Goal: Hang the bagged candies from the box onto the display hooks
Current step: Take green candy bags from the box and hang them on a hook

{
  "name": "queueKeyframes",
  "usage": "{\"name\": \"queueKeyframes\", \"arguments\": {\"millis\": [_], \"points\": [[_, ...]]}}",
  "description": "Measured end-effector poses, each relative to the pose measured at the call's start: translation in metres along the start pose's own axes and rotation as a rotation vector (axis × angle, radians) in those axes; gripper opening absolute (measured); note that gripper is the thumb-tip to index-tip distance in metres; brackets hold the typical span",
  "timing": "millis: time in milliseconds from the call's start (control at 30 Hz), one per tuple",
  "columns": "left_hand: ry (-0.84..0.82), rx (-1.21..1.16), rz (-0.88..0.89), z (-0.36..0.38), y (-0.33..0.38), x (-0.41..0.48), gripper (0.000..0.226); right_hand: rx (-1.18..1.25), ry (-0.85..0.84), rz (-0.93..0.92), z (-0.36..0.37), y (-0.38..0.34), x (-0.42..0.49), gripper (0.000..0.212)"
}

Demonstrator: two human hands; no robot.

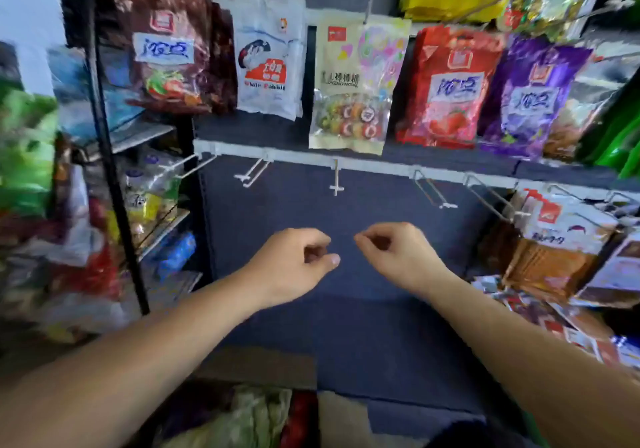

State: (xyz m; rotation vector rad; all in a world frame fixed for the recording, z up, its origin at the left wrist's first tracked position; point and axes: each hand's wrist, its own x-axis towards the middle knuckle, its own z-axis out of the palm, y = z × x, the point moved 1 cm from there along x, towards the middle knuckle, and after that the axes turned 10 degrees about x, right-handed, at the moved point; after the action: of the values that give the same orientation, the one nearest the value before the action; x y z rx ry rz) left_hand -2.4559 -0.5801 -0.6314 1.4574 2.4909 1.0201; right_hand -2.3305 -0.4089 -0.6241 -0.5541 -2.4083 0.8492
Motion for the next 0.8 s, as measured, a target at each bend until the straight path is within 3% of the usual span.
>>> {"name": "queueKeyframes", "arguments": {"millis": [200,433,567,667,800], "points": [[-0.103,0.027,-0.155,0.064,-0.1,-0.089,0.029,0.07,-0.259,0.143,0.117,0.031,-0.074,0.04],[-0.273,-0.087,-0.432,0.142,-0.196,-0.178,0.035,0.095,-0.515,0.34,0.231,0.077,-0.15,0.064],[-0.346,-0.075,-0.58,0.185,-0.243,-0.227,0.045,0.161,-0.66,0.513,0.275,0.105,-0.192,0.051],[-0.377,-0.082,-0.628,0.196,-0.27,-0.239,0.055,0.194,-0.649,0.592,0.301,0.13,-0.198,0.05],[-0.282,-0.018,-0.615,0.201,-0.308,-0.228,0.06,0.24,-0.465,0.673,0.332,0.134,-0.172,0.051]]}}
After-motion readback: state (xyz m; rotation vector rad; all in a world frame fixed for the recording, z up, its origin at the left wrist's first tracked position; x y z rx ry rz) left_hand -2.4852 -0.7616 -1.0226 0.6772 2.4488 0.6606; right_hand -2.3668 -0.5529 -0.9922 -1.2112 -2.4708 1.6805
